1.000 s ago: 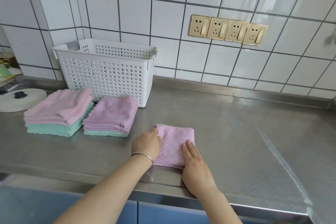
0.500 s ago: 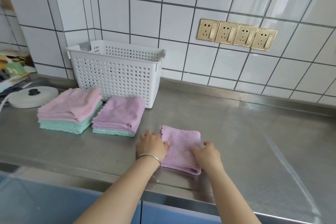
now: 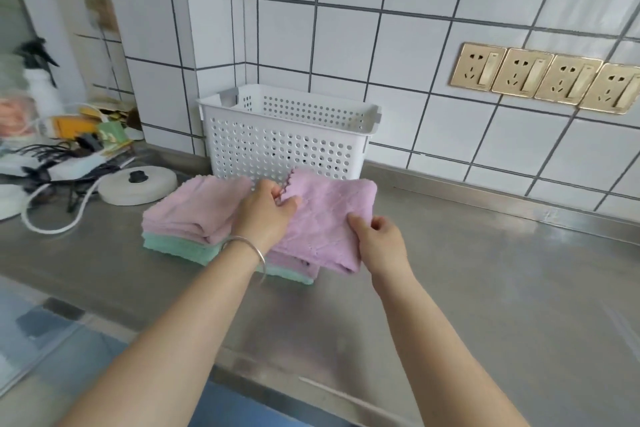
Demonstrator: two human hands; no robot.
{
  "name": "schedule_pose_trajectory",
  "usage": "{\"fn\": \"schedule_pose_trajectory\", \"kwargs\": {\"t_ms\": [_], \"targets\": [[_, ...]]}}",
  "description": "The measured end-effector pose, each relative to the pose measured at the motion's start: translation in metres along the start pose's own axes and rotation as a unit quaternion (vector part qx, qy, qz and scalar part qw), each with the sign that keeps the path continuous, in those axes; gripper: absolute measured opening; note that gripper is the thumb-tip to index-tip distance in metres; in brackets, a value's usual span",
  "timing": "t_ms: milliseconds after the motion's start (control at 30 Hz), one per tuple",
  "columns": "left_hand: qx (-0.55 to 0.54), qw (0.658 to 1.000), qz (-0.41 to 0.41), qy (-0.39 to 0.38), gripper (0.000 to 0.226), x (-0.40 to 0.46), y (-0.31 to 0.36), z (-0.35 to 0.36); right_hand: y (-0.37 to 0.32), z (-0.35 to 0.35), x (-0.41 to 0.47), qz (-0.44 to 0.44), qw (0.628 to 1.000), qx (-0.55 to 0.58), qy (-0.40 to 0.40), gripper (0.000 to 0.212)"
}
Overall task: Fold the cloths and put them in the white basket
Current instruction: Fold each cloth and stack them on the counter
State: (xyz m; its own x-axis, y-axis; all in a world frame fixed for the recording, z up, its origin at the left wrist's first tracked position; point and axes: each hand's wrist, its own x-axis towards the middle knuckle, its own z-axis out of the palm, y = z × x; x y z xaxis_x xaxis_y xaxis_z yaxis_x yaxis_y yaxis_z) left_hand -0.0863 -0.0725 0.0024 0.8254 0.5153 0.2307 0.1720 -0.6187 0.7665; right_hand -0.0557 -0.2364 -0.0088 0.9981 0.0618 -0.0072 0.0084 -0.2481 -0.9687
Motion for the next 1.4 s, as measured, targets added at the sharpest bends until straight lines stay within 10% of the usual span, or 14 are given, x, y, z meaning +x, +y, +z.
{"fn": "schedule_pose_trajectory", "kwargs": {"t_ms": [900, 1200, 1400], "targets": [[0.166, 0.952, -0.145, -0.210, 0.032, 0.073, -0.041, 0.010, -0.017, 0.085, 0.049, 0.268, 0.948, -0.171, -0.032, 0.018], [0.188, 0.959, -0.105, -0.185, 0.039, 0.069, -0.048, 0.016, -0.020, 0.096, 0.053, 0.338, 0.920, -0.199, -0.004, 0.042], [0.124, 0.932, -0.235, -0.246, 0.063, 0.075, -0.040, 0.015, -0.017, 0.102, 0.070, 0.385, 0.904, -0.183, -0.026, 0.068]]}}
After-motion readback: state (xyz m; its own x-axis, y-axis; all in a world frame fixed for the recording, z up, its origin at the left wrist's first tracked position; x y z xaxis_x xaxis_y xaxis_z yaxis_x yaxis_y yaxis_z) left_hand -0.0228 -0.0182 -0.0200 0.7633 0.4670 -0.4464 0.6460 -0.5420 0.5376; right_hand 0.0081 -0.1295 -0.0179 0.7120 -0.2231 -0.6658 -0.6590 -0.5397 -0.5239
